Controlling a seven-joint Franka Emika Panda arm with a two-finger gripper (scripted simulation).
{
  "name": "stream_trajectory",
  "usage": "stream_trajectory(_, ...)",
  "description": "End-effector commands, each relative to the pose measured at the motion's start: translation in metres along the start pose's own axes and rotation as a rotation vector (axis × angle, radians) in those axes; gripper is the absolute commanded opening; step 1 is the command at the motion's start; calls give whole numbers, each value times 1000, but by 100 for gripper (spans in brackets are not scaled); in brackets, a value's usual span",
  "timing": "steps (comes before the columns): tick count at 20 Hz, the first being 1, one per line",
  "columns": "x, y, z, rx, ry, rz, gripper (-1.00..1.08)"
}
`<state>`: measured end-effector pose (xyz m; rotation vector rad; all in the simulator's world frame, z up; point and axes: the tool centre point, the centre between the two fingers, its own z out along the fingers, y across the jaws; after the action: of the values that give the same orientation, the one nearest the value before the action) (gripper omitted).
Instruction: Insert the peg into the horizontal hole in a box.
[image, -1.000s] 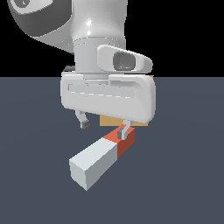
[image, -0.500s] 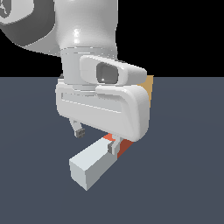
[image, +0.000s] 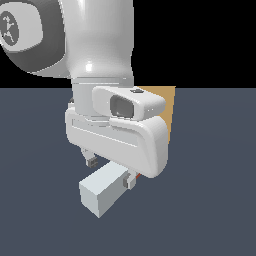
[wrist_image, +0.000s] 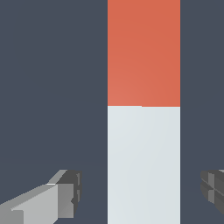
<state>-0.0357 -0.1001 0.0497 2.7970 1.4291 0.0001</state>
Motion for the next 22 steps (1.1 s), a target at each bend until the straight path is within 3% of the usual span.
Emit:
stream_trajectory(1, -1, -1, 13, 1, 0, 2, 100)
stream_trajectory(8, 0, 0, 27, 1, 0, 2, 100)
stream_trajectory(9, 0, 0, 27, 1, 0, 2, -100)
stream_trajectory(22, 1, 2, 25, 0, 0, -7, -100)
